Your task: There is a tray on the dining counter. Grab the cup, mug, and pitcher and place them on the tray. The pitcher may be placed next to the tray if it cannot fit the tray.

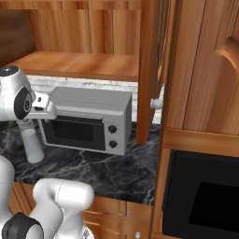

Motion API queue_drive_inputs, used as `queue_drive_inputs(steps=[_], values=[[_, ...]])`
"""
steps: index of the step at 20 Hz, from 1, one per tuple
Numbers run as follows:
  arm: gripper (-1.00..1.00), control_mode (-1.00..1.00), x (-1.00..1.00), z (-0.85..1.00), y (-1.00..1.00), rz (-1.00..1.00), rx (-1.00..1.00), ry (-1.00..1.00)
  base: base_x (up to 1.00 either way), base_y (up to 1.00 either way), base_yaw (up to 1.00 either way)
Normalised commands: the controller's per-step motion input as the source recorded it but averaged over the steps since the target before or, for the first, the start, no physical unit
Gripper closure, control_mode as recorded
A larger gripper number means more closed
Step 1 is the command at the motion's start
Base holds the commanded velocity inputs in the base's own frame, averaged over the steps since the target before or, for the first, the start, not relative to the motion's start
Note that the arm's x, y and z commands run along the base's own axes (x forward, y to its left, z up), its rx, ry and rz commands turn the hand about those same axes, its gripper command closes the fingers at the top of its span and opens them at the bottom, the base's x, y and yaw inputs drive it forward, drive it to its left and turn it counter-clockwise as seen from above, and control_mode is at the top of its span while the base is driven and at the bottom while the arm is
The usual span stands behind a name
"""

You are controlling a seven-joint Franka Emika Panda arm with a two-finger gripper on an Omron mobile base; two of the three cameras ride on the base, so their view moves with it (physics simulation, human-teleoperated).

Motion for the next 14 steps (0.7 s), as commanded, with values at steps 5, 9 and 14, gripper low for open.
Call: queue_drive_inputs(steps=[5,9,14], values=[[-1.0,-1.0,0.08,-0.3,0.28,0.03,0.0,0.04,0.0,0.0,0.0],[-1.0,-1.0,0.0,-0.27,0.25,0.05,0.0,0.06,0.0,0.0,0.0],[-1.0,-1.0,0.0,-0.24,0.21,0.07,0.0,0.05,0.0,0.0,0.0]])
